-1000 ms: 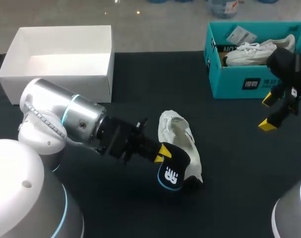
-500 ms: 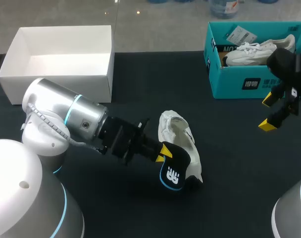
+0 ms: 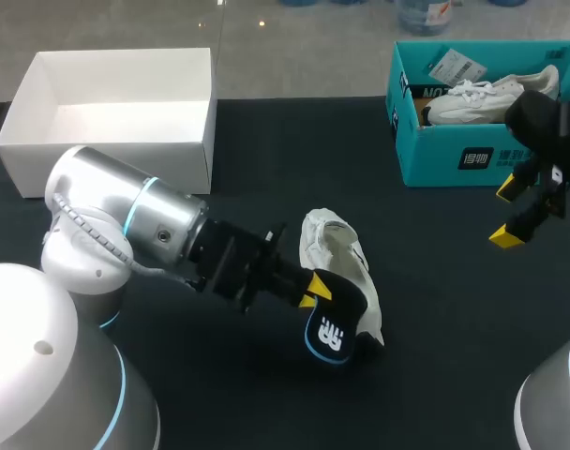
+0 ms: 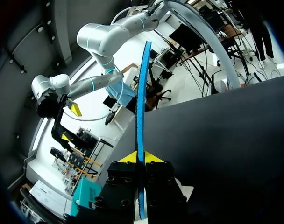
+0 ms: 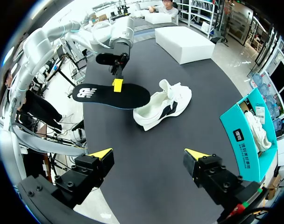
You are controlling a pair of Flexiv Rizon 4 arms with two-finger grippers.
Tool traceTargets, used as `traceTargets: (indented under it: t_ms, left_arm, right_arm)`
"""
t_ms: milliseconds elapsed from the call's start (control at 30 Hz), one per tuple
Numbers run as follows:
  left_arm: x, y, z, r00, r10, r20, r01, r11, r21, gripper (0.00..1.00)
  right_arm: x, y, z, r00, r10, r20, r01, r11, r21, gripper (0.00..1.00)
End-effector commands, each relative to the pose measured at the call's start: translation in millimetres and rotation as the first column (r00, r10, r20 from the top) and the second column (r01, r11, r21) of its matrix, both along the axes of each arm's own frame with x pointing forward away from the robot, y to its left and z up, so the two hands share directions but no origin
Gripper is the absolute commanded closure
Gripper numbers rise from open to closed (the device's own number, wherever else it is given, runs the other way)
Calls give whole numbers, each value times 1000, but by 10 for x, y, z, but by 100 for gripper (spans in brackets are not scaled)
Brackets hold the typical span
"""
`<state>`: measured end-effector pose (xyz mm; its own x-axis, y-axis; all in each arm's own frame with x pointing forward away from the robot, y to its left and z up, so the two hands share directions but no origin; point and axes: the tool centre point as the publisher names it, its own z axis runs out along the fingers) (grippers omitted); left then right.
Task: Take the shoe out of the shoebox, open the shoe tongue, remove and reinsert the insole, then place the shoe into the shoebox
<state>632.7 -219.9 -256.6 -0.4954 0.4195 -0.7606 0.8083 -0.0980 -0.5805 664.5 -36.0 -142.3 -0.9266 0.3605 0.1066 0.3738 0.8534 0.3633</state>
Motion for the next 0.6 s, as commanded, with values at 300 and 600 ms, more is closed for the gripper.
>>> traceTargets:
  t_ms: [300,600]
  left_arm:
    - [-36,-147,-68,1000,-11,-12,11,1000,-4,100]
    - [57,-256,-186,1000,7,-13,-7,1000,4,100]
  right_arm:
    - [28,11,-2,1000,2,-5,-2,1000,-4,0]
    - [28,11,-2,1000,2,-5,-2,1000,-4,0]
